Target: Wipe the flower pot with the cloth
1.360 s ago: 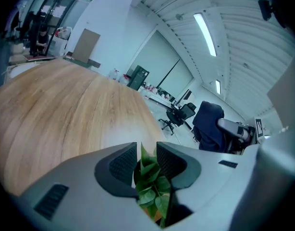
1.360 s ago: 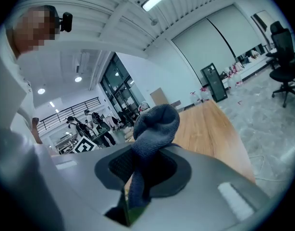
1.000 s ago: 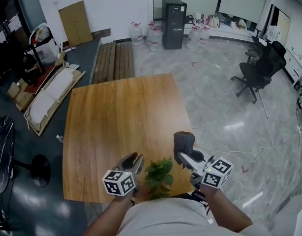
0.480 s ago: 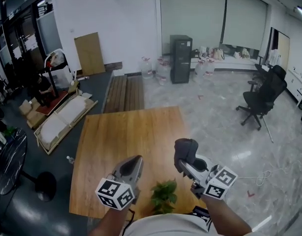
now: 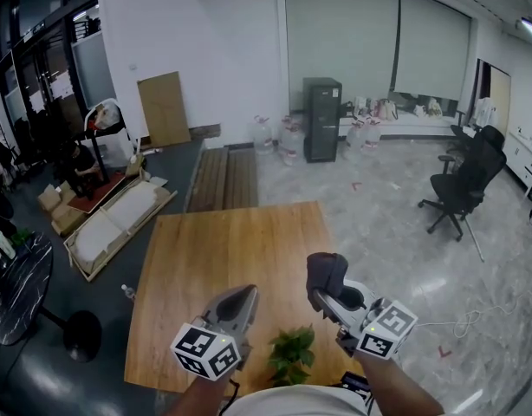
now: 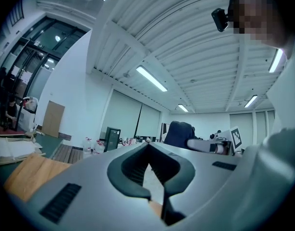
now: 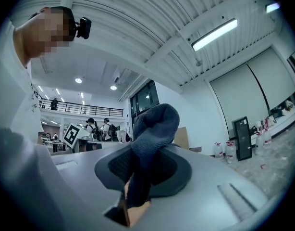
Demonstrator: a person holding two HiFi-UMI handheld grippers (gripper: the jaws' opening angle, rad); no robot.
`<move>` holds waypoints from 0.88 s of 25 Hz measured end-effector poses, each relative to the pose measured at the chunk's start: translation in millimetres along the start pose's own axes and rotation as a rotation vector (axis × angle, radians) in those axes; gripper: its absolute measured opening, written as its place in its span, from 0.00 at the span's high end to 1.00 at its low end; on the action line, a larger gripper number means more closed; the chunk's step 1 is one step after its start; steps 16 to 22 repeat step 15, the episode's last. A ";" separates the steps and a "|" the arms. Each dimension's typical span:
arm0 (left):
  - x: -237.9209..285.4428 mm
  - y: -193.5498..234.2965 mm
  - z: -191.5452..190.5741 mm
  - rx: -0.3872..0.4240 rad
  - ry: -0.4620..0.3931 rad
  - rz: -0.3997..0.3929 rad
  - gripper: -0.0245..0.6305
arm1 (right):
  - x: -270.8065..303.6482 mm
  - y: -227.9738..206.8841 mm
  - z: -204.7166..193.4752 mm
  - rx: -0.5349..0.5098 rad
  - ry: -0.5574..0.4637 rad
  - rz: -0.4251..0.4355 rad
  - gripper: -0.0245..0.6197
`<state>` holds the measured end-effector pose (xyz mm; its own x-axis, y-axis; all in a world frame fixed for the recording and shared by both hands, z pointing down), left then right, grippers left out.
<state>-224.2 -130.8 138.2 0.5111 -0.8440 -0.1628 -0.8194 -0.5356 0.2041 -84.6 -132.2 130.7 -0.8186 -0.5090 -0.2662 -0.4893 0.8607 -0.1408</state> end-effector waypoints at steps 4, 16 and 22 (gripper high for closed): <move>-0.7 -3.9 3.0 -0.012 0.001 -0.020 0.96 | -0.1 0.0 1.3 0.023 -0.006 -0.006 0.87; 2.7 -9.6 5.9 -0.027 -0.003 -0.049 0.96 | 2.3 3.9 7.4 0.035 -0.015 0.000 0.87; 2.7 -9.6 5.9 -0.027 -0.003 -0.049 0.96 | 2.3 3.9 7.4 0.035 -0.015 0.000 0.87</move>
Point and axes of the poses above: the fingertips, and each gripper's own axes: x forward along the fingers, y to its left, z out of its top, the point moved 1 cm from there along -x, backward along the fingers, and after that the axes turned 9 degrees about -y, right-handed, at the moved point
